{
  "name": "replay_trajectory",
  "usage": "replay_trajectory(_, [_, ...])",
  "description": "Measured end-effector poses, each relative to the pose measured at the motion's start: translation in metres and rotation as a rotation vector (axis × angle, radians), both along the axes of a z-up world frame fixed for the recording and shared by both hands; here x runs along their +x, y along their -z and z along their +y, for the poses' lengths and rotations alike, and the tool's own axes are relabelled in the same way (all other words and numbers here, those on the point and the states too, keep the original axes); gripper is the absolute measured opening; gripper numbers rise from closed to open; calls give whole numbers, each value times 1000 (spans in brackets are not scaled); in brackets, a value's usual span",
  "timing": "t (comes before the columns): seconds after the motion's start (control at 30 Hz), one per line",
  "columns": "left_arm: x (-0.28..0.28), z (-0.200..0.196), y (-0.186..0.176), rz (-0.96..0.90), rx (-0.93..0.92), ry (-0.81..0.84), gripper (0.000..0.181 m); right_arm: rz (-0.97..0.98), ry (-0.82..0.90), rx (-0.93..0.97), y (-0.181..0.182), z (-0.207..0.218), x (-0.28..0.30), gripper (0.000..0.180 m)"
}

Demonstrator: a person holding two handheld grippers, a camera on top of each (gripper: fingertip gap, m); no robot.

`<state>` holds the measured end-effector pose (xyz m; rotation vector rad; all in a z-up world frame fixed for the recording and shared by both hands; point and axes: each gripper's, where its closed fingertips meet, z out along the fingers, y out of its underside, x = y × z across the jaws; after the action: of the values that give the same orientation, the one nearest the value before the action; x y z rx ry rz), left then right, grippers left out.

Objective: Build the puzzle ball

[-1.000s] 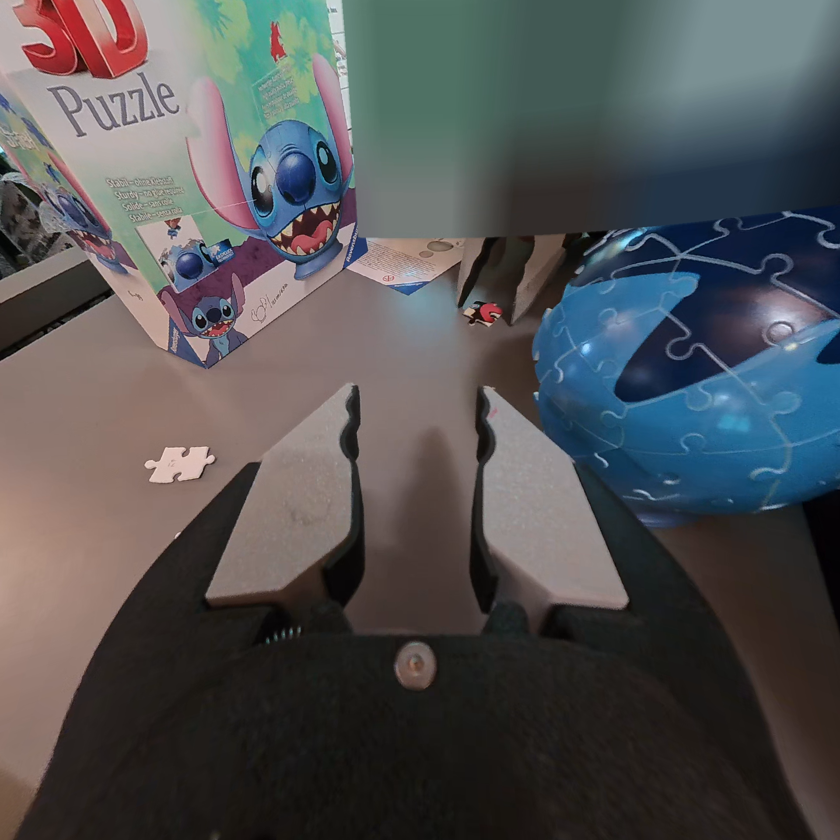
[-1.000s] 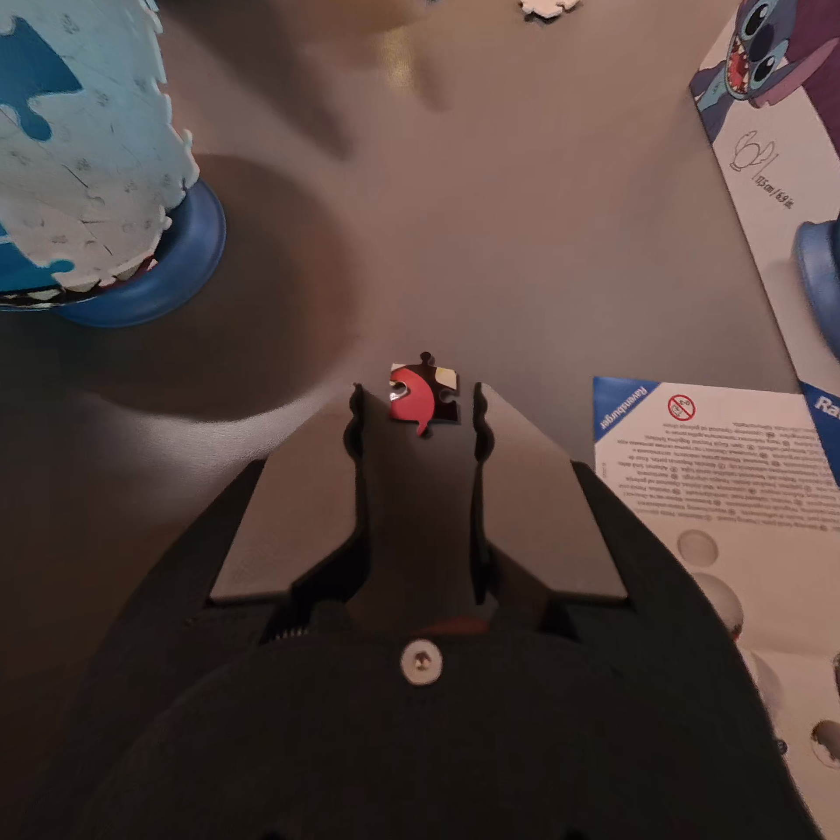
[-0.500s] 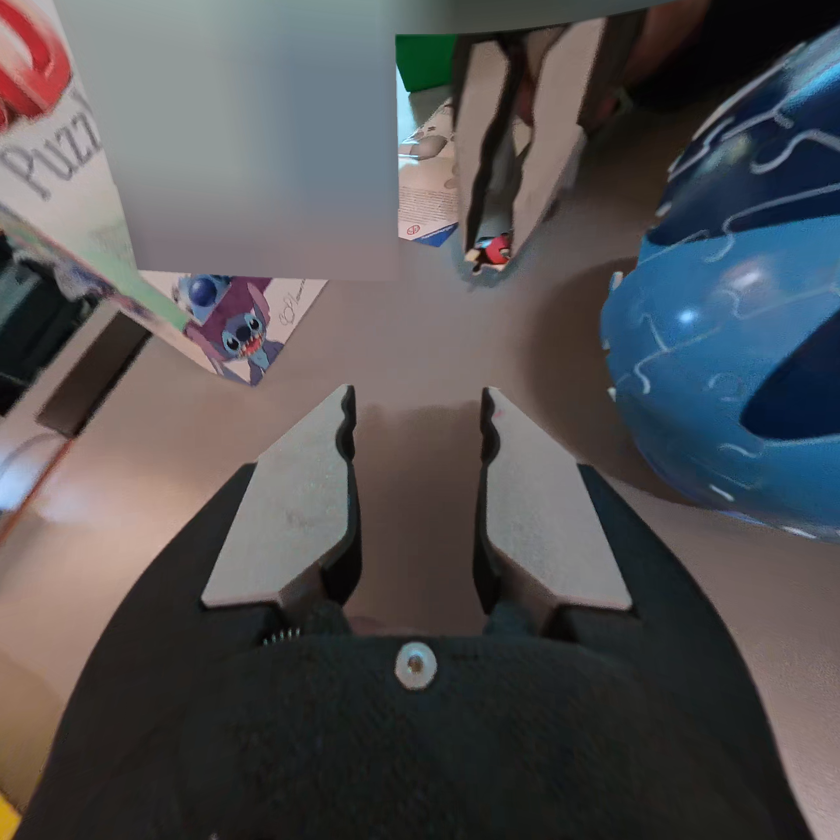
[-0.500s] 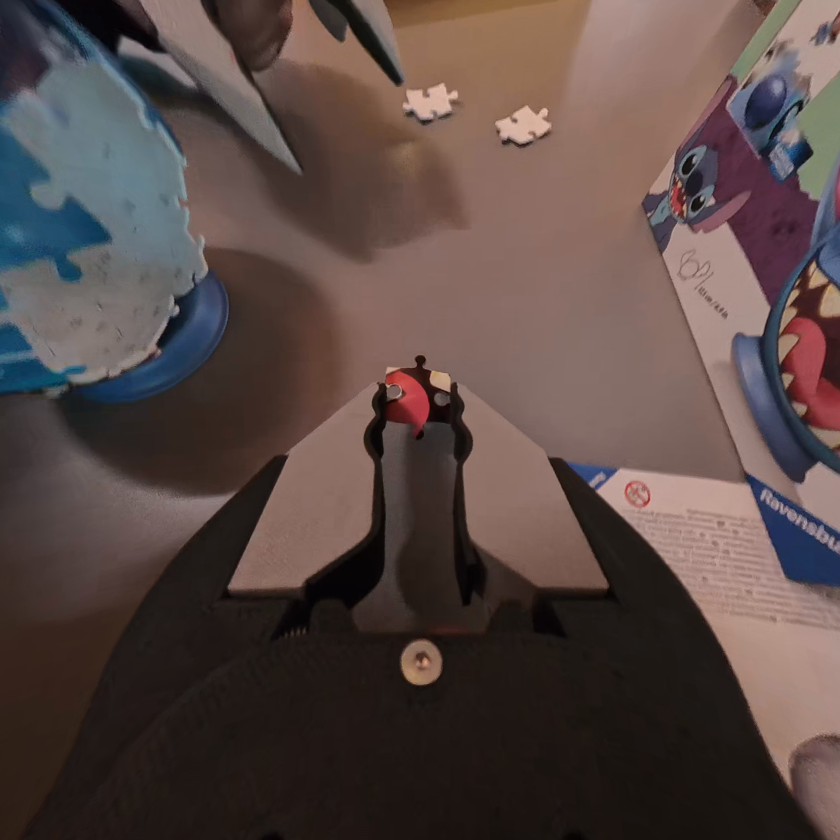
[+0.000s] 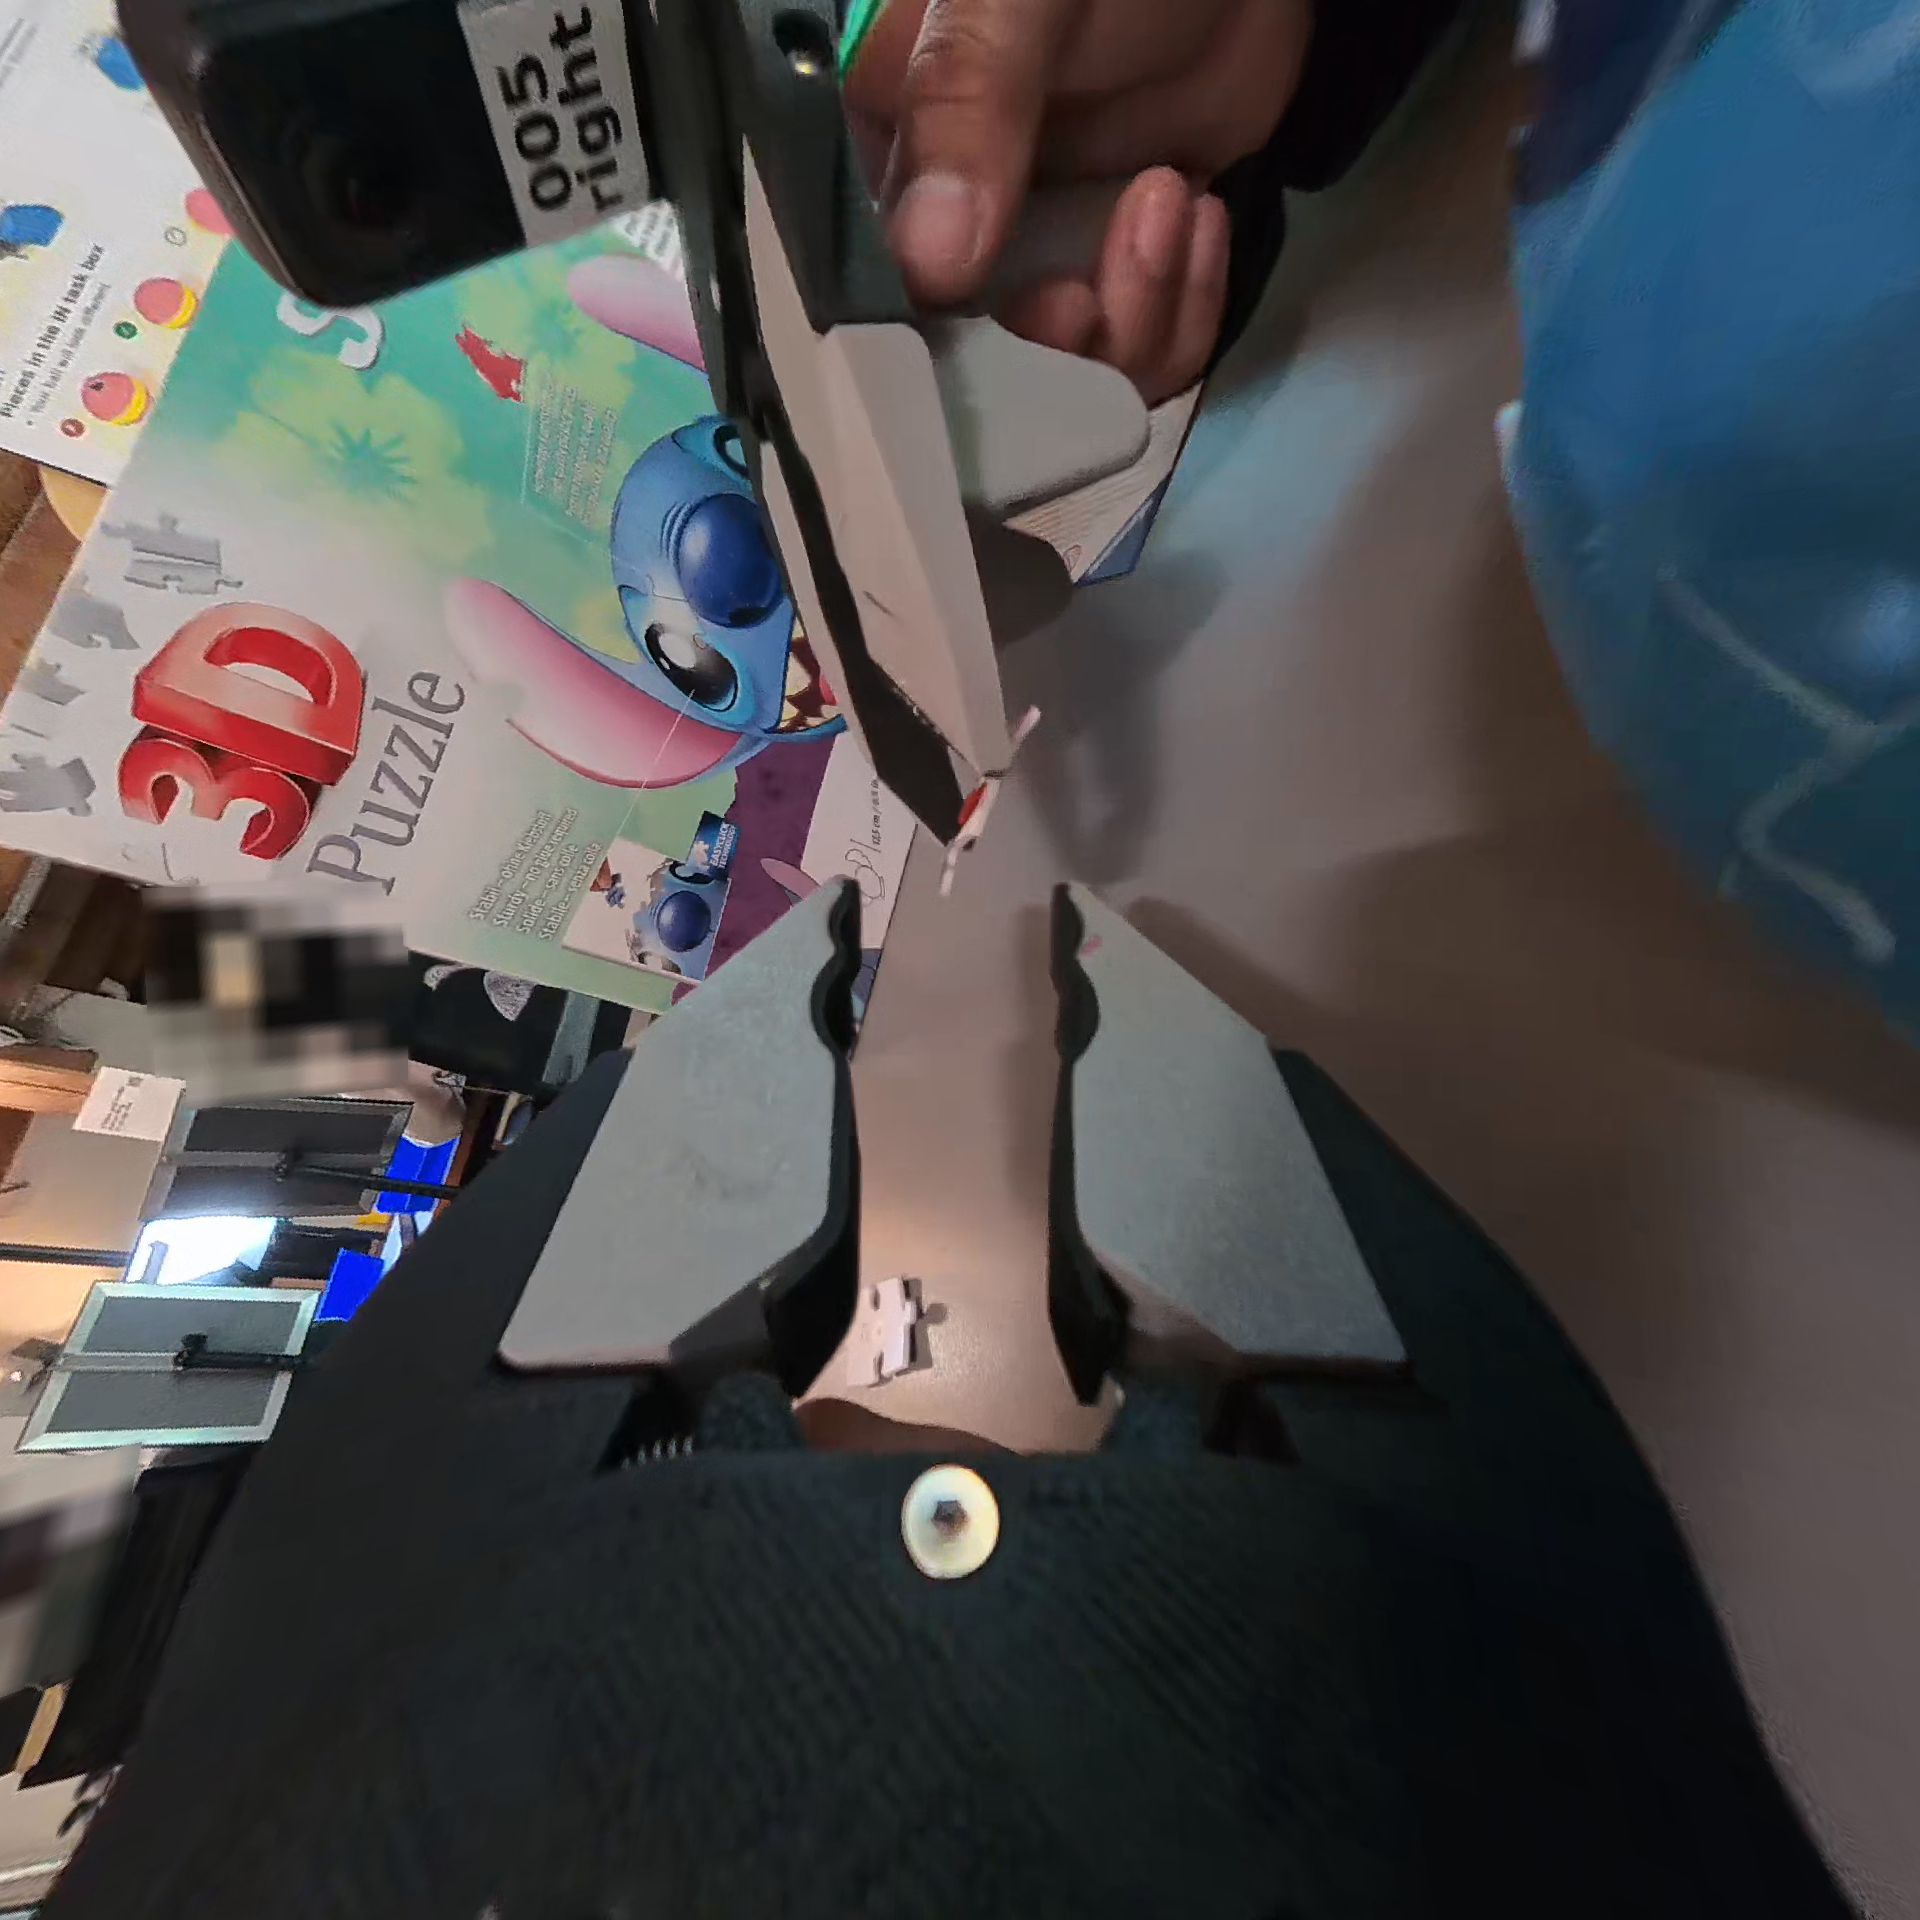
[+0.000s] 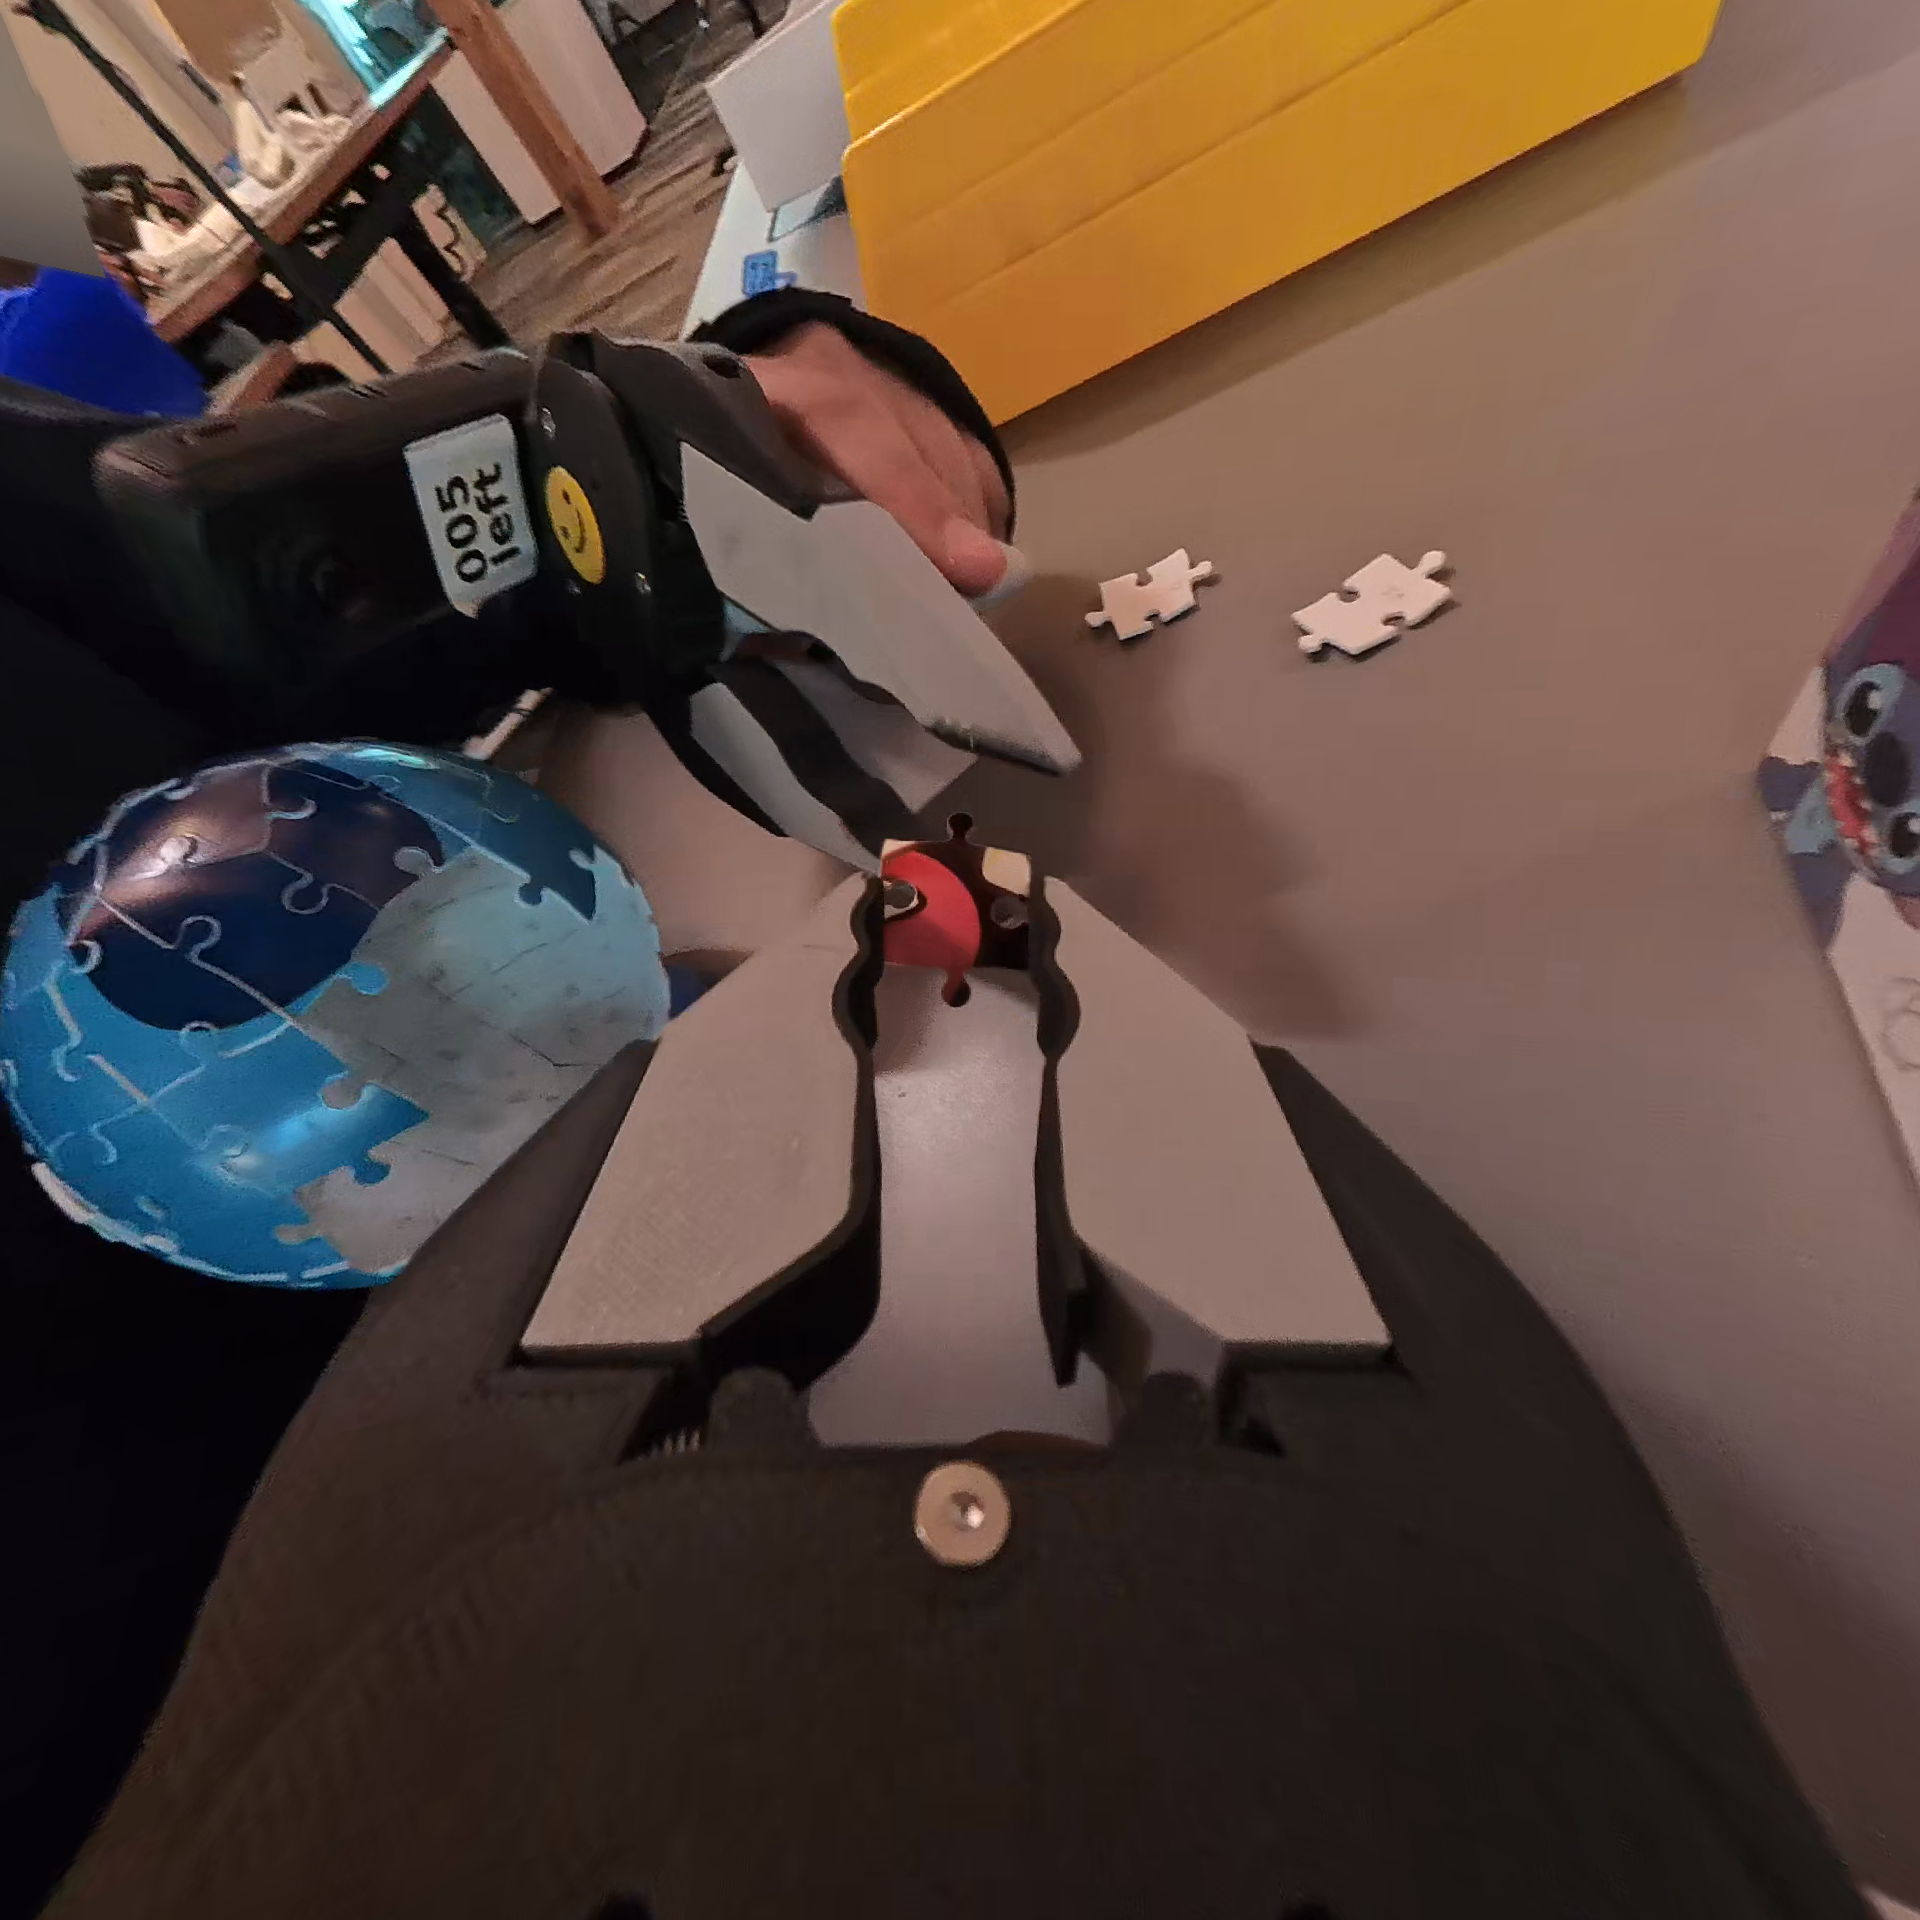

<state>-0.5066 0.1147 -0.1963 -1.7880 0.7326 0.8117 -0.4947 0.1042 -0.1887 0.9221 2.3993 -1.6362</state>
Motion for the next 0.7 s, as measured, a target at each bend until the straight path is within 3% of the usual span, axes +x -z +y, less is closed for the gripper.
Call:
replay_trajectory(0.17, [14,-2,1,32,24,82,2,-111,-43,-44,8,-11,-2,24])
replay_trajectory(0.27, [10,-1,0,-46,17,52,0,-183,-33,-107,7,-10,-5,24])
replay_trajectory(0.33, [11,2,-2,-266,28,29,0,-179,-16,-146,0,-4,-8,16])
replay_trajectory(0.47, [6,8,-13,-888,20,-16,0,-63,79,-152,-21,20,-21,19])
replay_trajectory(0.57, [9,7,-19,-1330,-1,9,0,-85,63,-104,-20,22,-16,22])
replay_trajectory(0.7, [4,6,-4,-1505,-42,-44,0,-61,43,-18,-12,17,-10,16])
